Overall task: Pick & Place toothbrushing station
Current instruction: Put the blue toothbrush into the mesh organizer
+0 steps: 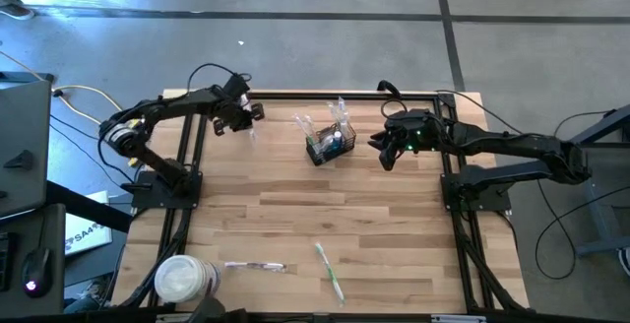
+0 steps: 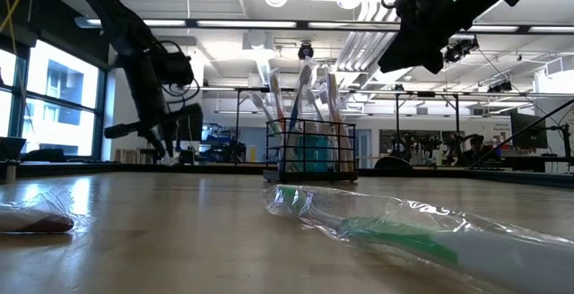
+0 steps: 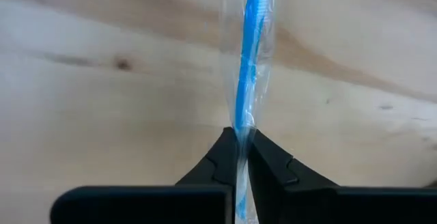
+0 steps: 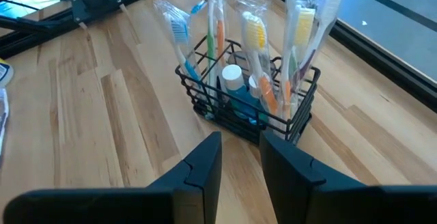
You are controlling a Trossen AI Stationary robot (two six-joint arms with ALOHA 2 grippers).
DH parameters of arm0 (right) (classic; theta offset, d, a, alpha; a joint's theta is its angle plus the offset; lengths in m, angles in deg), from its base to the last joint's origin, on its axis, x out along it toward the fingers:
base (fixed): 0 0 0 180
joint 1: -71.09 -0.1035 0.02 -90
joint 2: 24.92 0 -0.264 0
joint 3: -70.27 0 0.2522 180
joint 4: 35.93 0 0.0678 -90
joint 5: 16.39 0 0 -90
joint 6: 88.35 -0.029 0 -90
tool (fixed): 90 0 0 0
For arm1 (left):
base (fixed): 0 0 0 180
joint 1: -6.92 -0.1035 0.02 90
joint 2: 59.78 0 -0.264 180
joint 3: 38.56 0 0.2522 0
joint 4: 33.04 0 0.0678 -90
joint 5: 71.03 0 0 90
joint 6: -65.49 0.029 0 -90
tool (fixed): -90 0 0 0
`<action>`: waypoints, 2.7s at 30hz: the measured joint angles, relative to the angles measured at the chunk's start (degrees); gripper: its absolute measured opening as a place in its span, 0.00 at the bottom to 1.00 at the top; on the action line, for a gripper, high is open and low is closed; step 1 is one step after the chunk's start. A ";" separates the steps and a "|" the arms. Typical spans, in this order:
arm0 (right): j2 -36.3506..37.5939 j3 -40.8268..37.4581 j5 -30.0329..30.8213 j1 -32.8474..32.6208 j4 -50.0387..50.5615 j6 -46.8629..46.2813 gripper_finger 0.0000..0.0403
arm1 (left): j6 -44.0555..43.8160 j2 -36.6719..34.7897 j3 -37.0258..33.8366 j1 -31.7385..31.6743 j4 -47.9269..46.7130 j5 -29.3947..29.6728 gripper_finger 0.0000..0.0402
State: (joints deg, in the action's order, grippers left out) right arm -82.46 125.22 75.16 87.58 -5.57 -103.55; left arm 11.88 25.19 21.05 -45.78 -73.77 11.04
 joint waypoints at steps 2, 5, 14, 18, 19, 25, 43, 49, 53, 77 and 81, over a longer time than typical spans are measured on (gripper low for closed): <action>0.00 0.00 0.13 0.00 0.00 0.22 0.23 | 0.92 -1.87 -0.02 -0.06 -0.23 0.32 0.03; 0.00 -0.01 1.24 0.00 -0.01 0.42 0.23 | 2.51 -5.04 0.00 -0.04 0.04 0.80 0.03; 0.00 -0.01 0.98 0.00 -1.05 -0.97 0.23 | 10.16 -15.79 0.00 1.28 3.62 -1.01 0.03; 0.00 -0.02 -3.04 0.02 -4.95 -1.68 0.23 | 11.22 -21.56 0.06 3.69 12.90 -5.59 0.03; 0.00 -0.02 -4.66 0.02 -6.43 -1.72 0.23 | 11.54 -22.80 0.10 4.43 15.67 -6.49 0.03; 0.00 -0.02 -12.80 0.02 -17.24 -3.26 0.23 | 16.83 -28.70 0.17 9.32 27.35 -9.75 0.04; 0.02 -0.02 -16.92 0.15 -43.57 -7.46 0.24 | 24.82 -28.32 2.12 28.25 38.44 -11.93 0.04; -2.06 -0.02 -16.95 0.12 -45.55 -11.93 0.35 | 30.96 -24.22 7.09 32.72 35.21 -12.56 0.04; -4.65 1.16 -18.40 0.03 -46.51 -13.43 0.44 | 34.24 -21.78 10.25 34.52 32.28 -11.91 0.04; -17.59 14.33 -18.23 -1.33 -46.83 -11.81 0.49 | 36.86 -12.92 12.39 36.74 30.57 -10.40 0.04; -19.57 15.78 -20.04 -1.33 -46.79 -12.19 0.52 | 36.86 -12.94 12.39 36.74 30.50 -10.37 0.04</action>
State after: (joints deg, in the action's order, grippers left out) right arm -102.04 141.00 55.12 86.25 -52.36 -115.75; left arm 48.74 12.25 33.44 -9.04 -43.27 0.66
